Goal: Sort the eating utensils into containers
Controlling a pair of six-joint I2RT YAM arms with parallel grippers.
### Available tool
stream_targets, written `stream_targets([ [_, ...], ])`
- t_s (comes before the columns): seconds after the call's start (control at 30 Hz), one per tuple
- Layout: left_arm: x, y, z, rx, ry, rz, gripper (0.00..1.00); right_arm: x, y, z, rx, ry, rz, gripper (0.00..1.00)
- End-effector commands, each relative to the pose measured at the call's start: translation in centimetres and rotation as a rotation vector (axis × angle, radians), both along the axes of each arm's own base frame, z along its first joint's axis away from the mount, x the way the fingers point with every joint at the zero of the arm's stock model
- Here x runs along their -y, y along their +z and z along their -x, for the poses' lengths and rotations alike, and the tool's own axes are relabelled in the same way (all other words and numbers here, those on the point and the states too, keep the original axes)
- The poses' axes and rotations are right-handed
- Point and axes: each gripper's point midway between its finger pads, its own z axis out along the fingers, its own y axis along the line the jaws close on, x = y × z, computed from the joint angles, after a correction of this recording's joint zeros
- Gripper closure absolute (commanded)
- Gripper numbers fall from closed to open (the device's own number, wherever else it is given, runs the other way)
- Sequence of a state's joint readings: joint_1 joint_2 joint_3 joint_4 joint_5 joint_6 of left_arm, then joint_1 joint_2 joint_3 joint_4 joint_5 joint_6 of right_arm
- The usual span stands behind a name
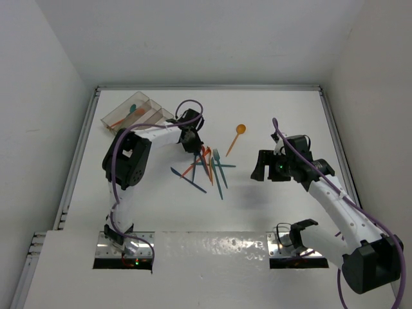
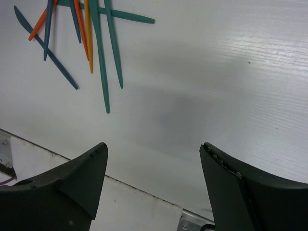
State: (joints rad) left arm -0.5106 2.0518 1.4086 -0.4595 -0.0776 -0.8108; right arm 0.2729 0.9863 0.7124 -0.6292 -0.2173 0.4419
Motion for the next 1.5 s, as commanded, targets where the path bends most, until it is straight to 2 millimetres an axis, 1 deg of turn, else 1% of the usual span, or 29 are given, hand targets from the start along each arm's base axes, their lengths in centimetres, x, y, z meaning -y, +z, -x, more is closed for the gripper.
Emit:
stream_targets([
  [0.0,0.5,0.6,-0.5,0.018,0.001,-0.010,0.98,-0.1,0.2,-0.2,0.033,0.016,0.001,0.23],
  [0.03,0.6,0.9,-0.6,0.023,-0.001,-0.010,1.00,-0.1,0.2,-0.2,0.033,0.017,0.002,0.23],
  [0.13,0.8,2.7,-1.2,0.059,-0.003,0.004,1.00,-0.1,0.5,-0.3,0.041,0.016,0.000,0.23],
  [0.17,0.8,3.9,-1.3,0.081,-0.005,0.007,1.00,-0.1,0.7,-0.4,0.047,0.017,-0.001,0.23],
  [0.2,0.8,4.7,-1.4,0.094,-0.006,0.009,1.00,-0.1,0.8,-0.3,0.051,0.019,-0.001,0.23],
  [0.23,0.9,6.6,-1.7,0.130,-0.013,0.018,1.00,-0.1,1.1,-0.4,0.056,0.018,-0.003,0.23],
  [0.3,0.7,8.7,-2.3,0.180,-0.012,0.016,1.00,-0.1,1.4,-0.4,0.062,0.018,-0.005,0.23],
  [0.33,0.4,9.4,-2.2,0.188,-0.023,0.003,1.00,-0.2,1.6,-0.5,0.071,0.021,-0.009,0.23],
  [0.4,-0.2,11.4,-2.6,0.228,-0.019,-0.017,1.00,-0.3,2.0,-0.5,0.078,0.021,-0.016,0.23],
  [0.43,-0.4,11.8,-2.5,0.231,-0.020,-0.029,1.00,-0.4,2.2,-0.5,0.085,0.025,-0.020,0.23],
  [0.5,-1.2,11.9,-2.3,0.229,-0.032,-0.077,1.00,-0.4,2.5,-0.6,0.093,0.027,-0.025,0.23],
  [0.53,-1.7,11.0,-1.9,0.204,-0.052,-0.116,1.00,-0.4,2.5,-0.6,0.095,0.027,-0.025,0.23],
  [0.57,-2.0,10.9,-2.0,0.197,-0.054,-0.141,1.00,-0.4,2.4,-0.6,0.095,0.027,-0.025,0.23],
  [0.6,-2.3,10.3,-1.8,0.172,-0.062,-0.165,1.00,-0.5,2.4,-0.6,0.095,0.030,-0.026,0.23],
  [0.63,-2.7,8.7,-1.2,0.116,-0.095,-0.204,1.00,-0.5,2.3,-0.5,0.092,0.030,-0.030,0.23],
  [0.7,-3.0,7.8,-1.0,0.084,-0.114,-0.241,1.00,-0.6,2.2,-0.5,0.091,0.035,-0.034,0.23],
  [0.73,-3.6,6.6,-0.6,0.051,-0.131,-0.286,1.00,-0.7,2.1,-0.4,0.087,0.034,-0.038,0.23],
  [0.8,-4.4,5.9,-0.2,0.026,-0.158,-0.341,1.00,-0.8,2.1,-0.4,0.081,0.036,-0.045,0.23],
  [0.83,-5.2,5.2,-0.1,0.013,-0.151,-0.403,1.00,-0.9,2.1,-0.4,0.077,0.038,-0.049,0.23],
  [0.87,-5.4,5.4,0.0,0.013,-0.155,-0.435,1.00,-0.9,2.1,-0.3,0.076,0.038,-0.051,0.23],
  [0.9,-6.0,5.3,0.3,-0.003,-0.160,-0.475,1.00,-0.9,2.1,-0.4,0.078,0.038,-0.053,0.23],
  [0.97,-6.8,5.5,0.2,0.006,-0.146,-0.517,1.00,-1.0,2.2,-0.4,0.080,0.040,-0.055,0.23],
  [1.07,-7.3,6.7,-0.2,0.045,-0.133,-0.540,1.00,-1.1,2.2,-0.3,0.077,0.040,-0.058,0.24],
  [1.13,-7.3,7.8,-0.8,0.082,-0.133,-0.541,1.00,-1.1,2.1,-0.3,0.075,0.041,-0.059,0.24],
  [1.2,-7.2,8.3,-1.1,0.097,-0.158,-0.539,1.00,-1.0,2.2,-0.4,0.077,0.041,-0.059,0.24],
  [1.33,-7.3,9.5,-1.0,0.089,-0.190,-0.577,1.00,-1.1,2.2,-0.3,0.074,0.041,-0.059,0.24],
  [1.4,-6.6,10.1,-1.0,0.120,-0.243,-0.554,1.00,-1.0,2.1,-0.3,0.073,0.038,-0.060,0.24],
  [1.43,-6.5,9.7,-0.6,0.119,-0.265,-0.539,1.00,-1.0,2.1,-0.3,0.072,0.038,-0.059,0.24],
  [1.47,-6.1,9.7,-0.5,0.133,-0.285,-0.516,1.00,-1.1,2.0,-0.3,0.068,0.038,-0.059,0.24],
])
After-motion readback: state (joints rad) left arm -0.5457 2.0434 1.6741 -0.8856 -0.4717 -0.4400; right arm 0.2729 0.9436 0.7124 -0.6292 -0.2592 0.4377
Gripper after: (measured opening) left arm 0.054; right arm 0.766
